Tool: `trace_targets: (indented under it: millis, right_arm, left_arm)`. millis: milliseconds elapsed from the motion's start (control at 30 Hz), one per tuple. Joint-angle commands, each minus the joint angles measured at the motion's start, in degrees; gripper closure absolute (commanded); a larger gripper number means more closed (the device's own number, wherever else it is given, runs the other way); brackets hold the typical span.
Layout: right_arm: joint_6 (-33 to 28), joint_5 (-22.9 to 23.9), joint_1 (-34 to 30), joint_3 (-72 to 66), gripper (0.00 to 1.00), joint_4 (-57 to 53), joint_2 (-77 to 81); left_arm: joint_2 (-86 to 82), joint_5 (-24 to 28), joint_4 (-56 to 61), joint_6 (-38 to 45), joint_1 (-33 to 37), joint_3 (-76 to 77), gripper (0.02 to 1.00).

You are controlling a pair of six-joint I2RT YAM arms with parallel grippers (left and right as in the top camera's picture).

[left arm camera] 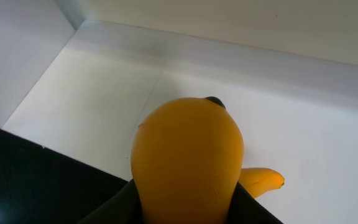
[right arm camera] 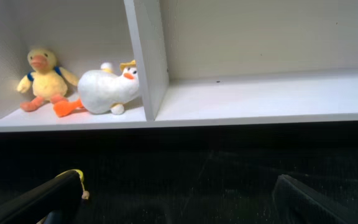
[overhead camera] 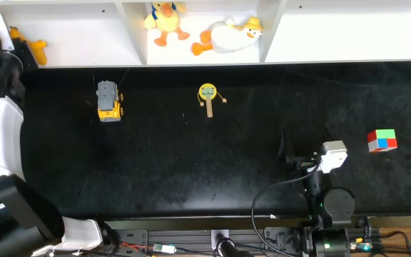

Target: Store Toys

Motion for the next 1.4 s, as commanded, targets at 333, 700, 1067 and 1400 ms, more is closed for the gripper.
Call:
trace_targets:
  millis: [333,700,1067,1400]
  right_arm:
    - [0.26,-0.24,0.31,-0.79,0.005,0.26,-0.44]
    - [0.26,-0.24,0.31,-0.79,0.009,0.26,-0.44]
    - [0.26,-0.24,0.31,-0.79,0.005,0.26,-0.44]
    - [0.26,-0.24,0.31,-0.79,0.007,0.26,-0.44]
  left_arm:
    - [1.05,-0.46,0.76,-1.51,-0.35,4.17,0.72]
    - [1.31,-2.62,-5.07,-1.22,-0.35,4.61,0.713]
    - [1.31,-3.04,-11.72,0.26,-0.26,9.64,0.722]
    - [1.75,-3.3,-10.64,0.28,-0.26,9.64,0.717]
